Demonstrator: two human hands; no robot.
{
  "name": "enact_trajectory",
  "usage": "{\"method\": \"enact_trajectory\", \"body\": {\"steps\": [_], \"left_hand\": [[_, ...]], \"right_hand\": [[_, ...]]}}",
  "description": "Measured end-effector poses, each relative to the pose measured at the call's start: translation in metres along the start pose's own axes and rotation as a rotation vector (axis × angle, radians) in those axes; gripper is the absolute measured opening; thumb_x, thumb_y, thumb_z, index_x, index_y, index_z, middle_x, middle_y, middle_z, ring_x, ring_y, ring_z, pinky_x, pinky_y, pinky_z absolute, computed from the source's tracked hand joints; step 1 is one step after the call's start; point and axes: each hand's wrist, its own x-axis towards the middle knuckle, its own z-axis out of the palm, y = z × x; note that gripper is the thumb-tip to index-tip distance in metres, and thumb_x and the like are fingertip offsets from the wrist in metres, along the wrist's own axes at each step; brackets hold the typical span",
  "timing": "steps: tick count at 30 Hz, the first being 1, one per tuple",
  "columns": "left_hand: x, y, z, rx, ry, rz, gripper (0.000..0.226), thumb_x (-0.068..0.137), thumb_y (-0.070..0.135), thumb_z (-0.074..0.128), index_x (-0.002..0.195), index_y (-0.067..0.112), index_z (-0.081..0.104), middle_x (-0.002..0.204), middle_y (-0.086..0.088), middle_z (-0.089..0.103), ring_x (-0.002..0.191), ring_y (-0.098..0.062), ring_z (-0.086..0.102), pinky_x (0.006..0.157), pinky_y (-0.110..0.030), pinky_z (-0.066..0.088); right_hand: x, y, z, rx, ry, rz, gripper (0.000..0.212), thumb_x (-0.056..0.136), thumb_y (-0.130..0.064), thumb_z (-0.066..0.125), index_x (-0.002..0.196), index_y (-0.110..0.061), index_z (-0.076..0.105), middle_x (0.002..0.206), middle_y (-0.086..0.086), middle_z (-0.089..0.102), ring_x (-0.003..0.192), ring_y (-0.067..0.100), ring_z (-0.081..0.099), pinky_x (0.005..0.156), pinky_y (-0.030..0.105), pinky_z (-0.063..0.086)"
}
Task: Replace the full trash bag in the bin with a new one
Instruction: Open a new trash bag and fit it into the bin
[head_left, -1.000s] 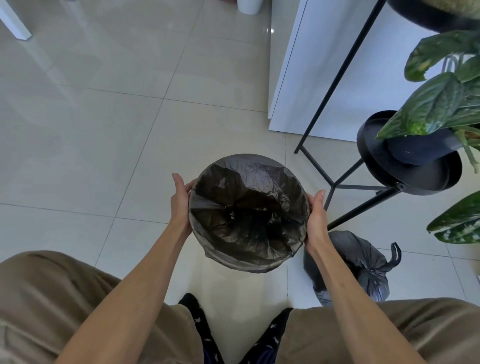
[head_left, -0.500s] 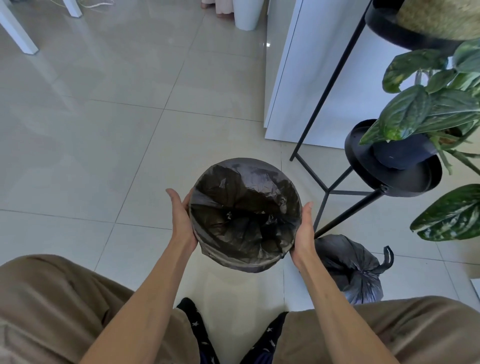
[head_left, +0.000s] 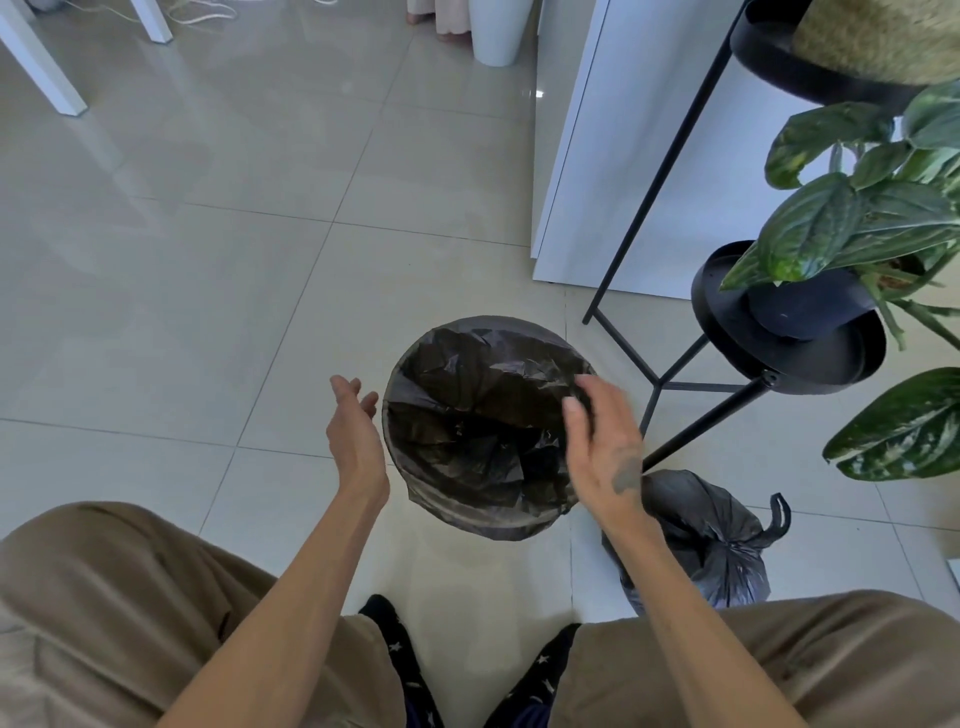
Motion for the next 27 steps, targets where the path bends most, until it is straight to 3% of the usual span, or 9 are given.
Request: {"method": "enact_trajectory", "body": {"steps": [2, 5, 8, 12, 15, 19, 22, 25, 27], "left_hand": [[-0.01, -0.003, 0.004, 0.019, -0.049, 0.004, 0.06, 0.095, 0.071, 0.027, 0.13, 0.035, 0.059, 0.125, 0.008, 0.064, 0.121, -0.017, 0.057, 0.102, -0.034, 0.041], [-0.021, -0.012, 0.011, 0.051, -0.102, 0.024, 0.073, 0.082, 0.081, 0.031, 0.136, 0.037, 0.055, 0.134, 0.006, 0.061, 0.123, -0.019, 0.057, 0.109, -0.043, 0.045], [-0.017, -0.018, 0.012, 0.08, -0.113, 0.042, 0.077, 0.08, 0.082, 0.033, 0.142, 0.039, 0.047, 0.14, 0.003, 0.057, 0.127, -0.022, 0.055, 0.109, -0.049, 0.046], [-0.016, -0.02, 0.011, 0.169, -0.122, 0.086, 0.067, 0.093, 0.072, 0.036, 0.152, 0.038, 0.036, 0.153, 0.003, 0.046, 0.137, -0.023, 0.047, 0.111, -0.042, 0.043], [-0.02, -0.016, 0.011, 0.257, -0.107, 0.121, 0.072, 0.094, 0.07, 0.04, 0.156, 0.036, 0.028, 0.158, 0.002, 0.039, 0.142, -0.024, 0.042, 0.115, -0.047, 0.039], [-0.036, 0.004, 0.007, 0.465, -0.04, 0.509, 0.068, 0.098, 0.06, 0.047, 0.156, 0.033, 0.025, 0.159, 0.009, 0.035, 0.145, -0.015, 0.035, 0.116, -0.039, 0.034], [-0.037, 0.016, 0.017, 0.76, -0.308, 0.794, 0.047, 0.1, 0.039, 0.054, 0.145, 0.025, 0.049, 0.133, 0.015, 0.058, 0.12, -0.003, 0.054, 0.103, -0.027, 0.044], [-0.02, 0.01, 0.035, 1.34, -0.775, 0.823, 0.038, 0.098, 0.043, 0.051, 0.131, 0.027, 0.062, 0.116, 0.006, 0.072, 0.103, -0.014, 0.067, 0.091, -0.039, 0.057], [-0.008, 0.004, 0.045, 1.592, -0.858, 0.848, 0.041, 0.1, 0.045, 0.046, 0.128, 0.022, 0.064, 0.117, 0.001, 0.071, 0.108, -0.022, 0.066, 0.09, -0.042, 0.056]], "right_hand": [[0.014, -0.022, 0.009, -0.203, -0.373, -0.085, 0.036, 0.104, -0.036, 0.04, 0.124, -0.014, 0.059, 0.119, 0.007, 0.065, 0.111, 0.024, 0.061, 0.096, 0.042, 0.051], [0.022, -0.038, 0.033, -0.564, -0.982, 0.041, 0.05, 0.103, -0.05, 0.032, 0.13, -0.014, 0.055, 0.127, 0.013, 0.061, 0.118, 0.034, 0.058, 0.098, 0.046, 0.046], [0.01, -0.039, 0.054, -0.656, -1.266, 0.134, 0.072, 0.097, -0.067, 0.026, 0.14, -0.015, 0.05, 0.141, 0.014, 0.052, 0.126, 0.035, 0.051, 0.103, 0.048, 0.04], [0.006, -0.041, 0.057, -0.629, -1.411, 0.137, 0.075, 0.099, -0.064, 0.027, 0.153, -0.011, 0.033, 0.158, 0.015, 0.034, 0.142, 0.035, 0.036, 0.113, 0.045, 0.029], [0.012, -0.041, 0.052, -0.584, -1.433, 0.132, 0.076, 0.098, -0.065, 0.026, 0.152, -0.013, 0.037, 0.157, 0.014, 0.037, 0.141, 0.034, 0.037, 0.113, 0.044, 0.029], [0.037, -0.025, 0.033, -0.317, -1.278, 0.154, 0.057, 0.099, -0.059, 0.038, 0.141, -0.025, 0.053, 0.144, 0.006, 0.053, 0.131, 0.029, 0.049, 0.109, 0.044, 0.038], [0.068, -0.013, 0.017, -0.078, -1.104, 0.229, 0.037, 0.103, -0.038, 0.045, 0.135, -0.026, 0.059, 0.136, 0.001, 0.059, 0.129, 0.022, 0.052, 0.111, 0.041, 0.038], [0.087, -0.012, 0.024, 0.036, -1.064, 0.297, 0.036, 0.103, -0.019, 0.045, 0.136, -0.022, 0.059, 0.138, 0.002, 0.059, 0.127, 0.02, 0.053, 0.11, 0.037, 0.039], [0.093, -0.016, 0.04, 0.036, -1.099, 0.303, 0.04, 0.103, -0.011, 0.042, 0.139, -0.02, 0.056, 0.142, 0.003, 0.057, 0.129, 0.02, 0.053, 0.11, 0.035, 0.038]]}}
